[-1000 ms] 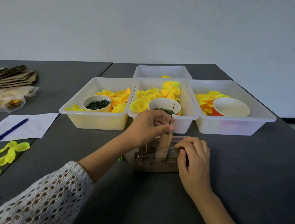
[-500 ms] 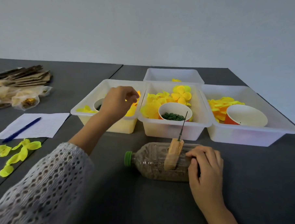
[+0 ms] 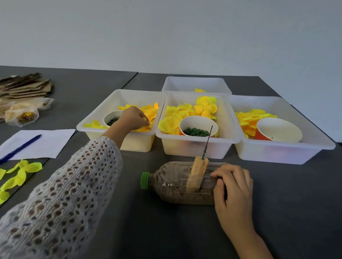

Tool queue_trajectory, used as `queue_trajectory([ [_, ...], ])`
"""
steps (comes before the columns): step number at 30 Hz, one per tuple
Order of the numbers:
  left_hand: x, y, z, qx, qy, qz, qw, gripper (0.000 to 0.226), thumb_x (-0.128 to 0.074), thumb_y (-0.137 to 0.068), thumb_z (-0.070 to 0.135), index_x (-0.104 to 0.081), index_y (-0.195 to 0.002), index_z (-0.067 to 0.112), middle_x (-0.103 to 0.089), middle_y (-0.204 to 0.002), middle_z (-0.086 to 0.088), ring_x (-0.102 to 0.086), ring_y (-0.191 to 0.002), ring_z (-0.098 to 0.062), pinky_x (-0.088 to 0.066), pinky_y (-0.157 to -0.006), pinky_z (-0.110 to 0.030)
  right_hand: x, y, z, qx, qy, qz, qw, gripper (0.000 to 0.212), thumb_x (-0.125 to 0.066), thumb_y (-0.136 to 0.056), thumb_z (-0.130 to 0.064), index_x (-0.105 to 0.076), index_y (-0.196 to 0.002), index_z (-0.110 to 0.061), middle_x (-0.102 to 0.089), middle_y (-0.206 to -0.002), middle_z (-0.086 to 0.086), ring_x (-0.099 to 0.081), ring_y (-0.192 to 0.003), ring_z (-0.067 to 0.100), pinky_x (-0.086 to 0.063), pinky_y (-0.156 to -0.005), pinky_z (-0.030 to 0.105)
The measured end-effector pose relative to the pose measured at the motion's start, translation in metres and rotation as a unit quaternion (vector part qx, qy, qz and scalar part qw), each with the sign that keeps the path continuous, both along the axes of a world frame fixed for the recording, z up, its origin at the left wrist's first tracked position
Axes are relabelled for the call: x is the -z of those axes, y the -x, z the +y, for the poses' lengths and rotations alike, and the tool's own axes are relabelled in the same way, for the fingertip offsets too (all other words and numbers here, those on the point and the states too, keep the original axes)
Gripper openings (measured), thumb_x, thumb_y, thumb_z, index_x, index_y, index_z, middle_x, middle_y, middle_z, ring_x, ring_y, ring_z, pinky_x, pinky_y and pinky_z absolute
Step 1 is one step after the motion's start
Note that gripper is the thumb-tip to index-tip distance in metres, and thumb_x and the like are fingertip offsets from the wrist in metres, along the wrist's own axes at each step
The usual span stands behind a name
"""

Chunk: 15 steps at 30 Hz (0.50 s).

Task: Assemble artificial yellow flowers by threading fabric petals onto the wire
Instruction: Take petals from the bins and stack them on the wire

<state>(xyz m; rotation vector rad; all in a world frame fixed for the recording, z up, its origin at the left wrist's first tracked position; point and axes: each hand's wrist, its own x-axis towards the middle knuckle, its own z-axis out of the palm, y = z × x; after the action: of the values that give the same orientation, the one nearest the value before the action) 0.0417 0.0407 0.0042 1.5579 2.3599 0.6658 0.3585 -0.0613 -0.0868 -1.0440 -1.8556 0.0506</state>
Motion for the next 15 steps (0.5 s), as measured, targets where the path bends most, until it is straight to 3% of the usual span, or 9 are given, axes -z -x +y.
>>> queue_trajectory([
  [4,-0.006,0.002,-0.008,-0.035,-0.127,-0.086,0.988,0.025,-0.074,-0.087,0.024,-0.071,-0.11,0.015,-0.059,-0.089,-0.003,-0.053,-0.07,-0.014,-0.043,-0.058,-0.028,0.0,0.0,0.0,-0.003,0.0,0.006,1.0,0.024,-0.041,-0.088,-0.017,-0.065,-0.089,-0.015,-0.057,-0.097,-0.004,-0.044,-0.095,0.009,-0.031,-0.077,0.024],
  [8,-0.025,-0.004,-0.018,-0.023,-0.264,-0.157,0.951,0.032,-0.069,-0.091,0.026,-0.063,-0.121,0.016,-0.062,-0.103,-0.008,-0.06,-0.086,-0.017,-0.048,-0.066,-0.029,0.0,0.0,0.0,-0.005,0.003,0.005,1.0,0.024,-0.041,-0.088,-0.018,-0.065,-0.09,-0.015,-0.057,-0.098,-0.004,-0.045,-0.095,0.01,-0.032,-0.076,0.025],
  [11,-0.045,-0.021,-0.022,0.027,-0.297,-0.208,0.931,0.038,-0.066,-0.093,0.025,-0.055,-0.128,0.013,-0.061,-0.112,-0.014,-0.061,-0.097,-0.02,-0.054,-0.065,-0.028,0.0,-0.001,0.0,-0.003,0.002,0.0,1.0,0.024,-0.041,-0.088,-0.018,-0.064,-0.09,-0.016,-0.057,-0.098,-0.004,-0.044,-0.095,0.009,-0.032,-0.076,0.025],
  [13,-0.057,-0.04,-0.027,0.059,-0.295,-0.239,0.923,0.042,-0.066,-0.093,0.025,-0.053,-0.13,0.011,-0.06,-0.1,-0.008,-0.059,-0.086,-0.014,-0.049,-0.054,-0.016,0.0,0.0,0.0,-0.001,0.003,0.003,1.0,0.023,-0.041,-0.088,-0.018,-0.064,-0.09,-0.016,-0.056,-0.098,-0.005,-0.044,-0.096,0.008,-0.031,-0.076,0.024],
  [15,-0.068,-0.062,-0.032,0.101,-0.274,-0.278,0.915,0.042,-0.067,-0.093,0.022,-0.052,-0.131,0.011,-0.057,-0.091,-0.004,-0.057,-0.079,-0.012,-0.049,-0.063,-0.018,0.001,0.0,0.0,0.002,0.004,0.005,1.0,0.024,-0.041,-0.089,-0.019,-0.064,-0.09,-0.017,-0.056,-0.098,-0.005,-0.043,-0.095,0.007,-0.031,-0.077,0.023],
])
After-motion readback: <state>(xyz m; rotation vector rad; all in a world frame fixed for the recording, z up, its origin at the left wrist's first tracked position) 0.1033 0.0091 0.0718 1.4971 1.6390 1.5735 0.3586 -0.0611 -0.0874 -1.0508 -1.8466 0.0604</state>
